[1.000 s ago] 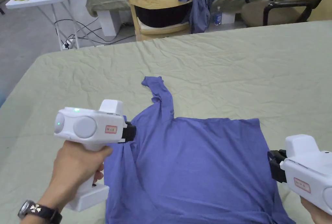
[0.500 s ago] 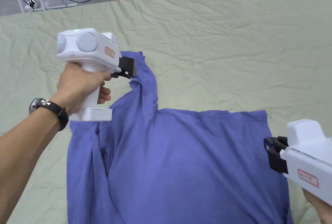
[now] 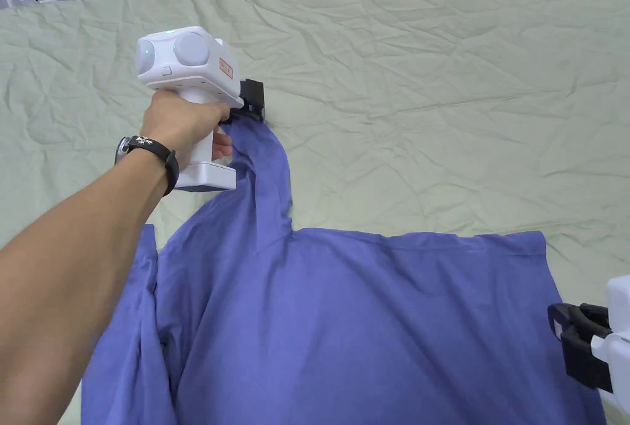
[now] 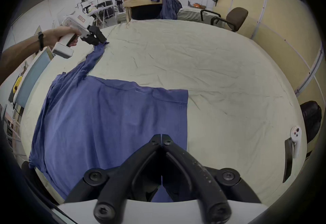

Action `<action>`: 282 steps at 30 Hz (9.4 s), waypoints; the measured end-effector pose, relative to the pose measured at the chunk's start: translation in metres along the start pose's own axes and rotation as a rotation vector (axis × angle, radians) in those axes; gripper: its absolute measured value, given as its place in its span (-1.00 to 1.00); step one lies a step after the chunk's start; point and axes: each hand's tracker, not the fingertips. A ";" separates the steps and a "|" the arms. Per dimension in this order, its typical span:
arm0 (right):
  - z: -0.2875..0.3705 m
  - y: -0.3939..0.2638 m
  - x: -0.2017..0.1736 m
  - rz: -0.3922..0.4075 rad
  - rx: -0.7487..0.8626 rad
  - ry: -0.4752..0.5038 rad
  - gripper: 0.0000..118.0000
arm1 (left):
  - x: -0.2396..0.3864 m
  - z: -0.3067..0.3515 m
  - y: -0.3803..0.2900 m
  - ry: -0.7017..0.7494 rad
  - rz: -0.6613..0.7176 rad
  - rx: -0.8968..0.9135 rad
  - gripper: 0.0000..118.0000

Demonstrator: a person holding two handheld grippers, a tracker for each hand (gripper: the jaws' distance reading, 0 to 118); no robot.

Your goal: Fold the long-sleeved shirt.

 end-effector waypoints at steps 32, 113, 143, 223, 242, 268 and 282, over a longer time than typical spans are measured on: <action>0.114 -0.027 -0.053 -0.016 0.138 0.034 -0.99 | 0.008 0.257 -0.283 -0.089 -0.019 0.356 -0.83; 0.040 -0.036 -0.048 -0.020 -0.023 0.004 -0.99 | -0.088 0.112 -0.232 0.128 0.006 -0.066 0.53; -0.114 0.102 0.005 0.104 -0.275 -0.039 -0.17 | -0.103 0.115 -0.244 0.030 0.114 0.009 -0.94; 0.122 -0.162 -0.003 0.019 -0.147 -0.047 -0.01 | -0.101 0.305 -0.514 0.154 0.029 0.007 0.13; 0.263 -0.114 -0.110 0.024 0.384 0.026 -0.72 | -0.039 0.462 -0.516 0.056 0.115 0.440 -0.81; 0.218 -0.104 -0.156 0.058 0.244 0.129 -0.99 | -0.200 0.410 -0.492 -0.692 0.246 0.103 -1.00; 0.183 -0.095 -0.172 0.097 0.116 0.069 -0.99 | -0.271 0.305 -0.483 -0.710 0.345 0.082 0.44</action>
